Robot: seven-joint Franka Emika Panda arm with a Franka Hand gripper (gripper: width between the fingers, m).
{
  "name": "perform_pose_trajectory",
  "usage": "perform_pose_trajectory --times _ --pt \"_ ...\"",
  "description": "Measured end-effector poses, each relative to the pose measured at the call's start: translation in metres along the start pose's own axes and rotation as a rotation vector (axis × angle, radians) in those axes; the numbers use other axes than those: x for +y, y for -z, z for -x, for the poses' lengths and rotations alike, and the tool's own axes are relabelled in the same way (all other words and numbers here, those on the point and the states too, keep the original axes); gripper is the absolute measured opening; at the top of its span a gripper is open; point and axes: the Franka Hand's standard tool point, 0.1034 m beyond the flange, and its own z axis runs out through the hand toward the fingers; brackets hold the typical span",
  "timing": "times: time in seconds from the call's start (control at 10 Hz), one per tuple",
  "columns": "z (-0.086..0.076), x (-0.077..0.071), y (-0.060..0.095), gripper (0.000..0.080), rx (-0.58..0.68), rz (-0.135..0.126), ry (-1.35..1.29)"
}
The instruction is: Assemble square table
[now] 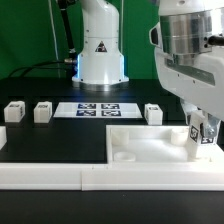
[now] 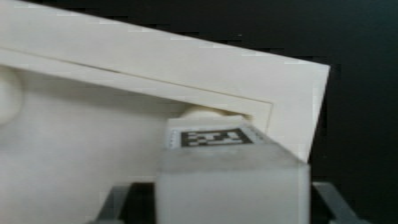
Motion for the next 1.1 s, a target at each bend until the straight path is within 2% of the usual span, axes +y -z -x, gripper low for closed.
perform_pose_trajectory --times 0.1,0.2,0.3,0.4,0.5,0.7,1.1 --pt "0.0 0.0 -0.001 0.0335 -0.001 0.001 0.04" --pt "0.002 -0.001 -0.001 0.0527 0.008 -0.002 0.157" --pt "0.008 -0.003 -0.001 0.0527 0.013 -0.011 0.333" --pt "0.015 -0.003 -0.002 0.063 0.024 -0.004 0.51" --pt "0.021 -0.002 -0.003 0.0644 0.024 -0.001 0.583" --pt "0.018 -0.002 -0.004 0.0648 0.023 0.001 0.738" --pt "0.001 0.0 -0.006 0.0649 0.038 0.023 1.23"
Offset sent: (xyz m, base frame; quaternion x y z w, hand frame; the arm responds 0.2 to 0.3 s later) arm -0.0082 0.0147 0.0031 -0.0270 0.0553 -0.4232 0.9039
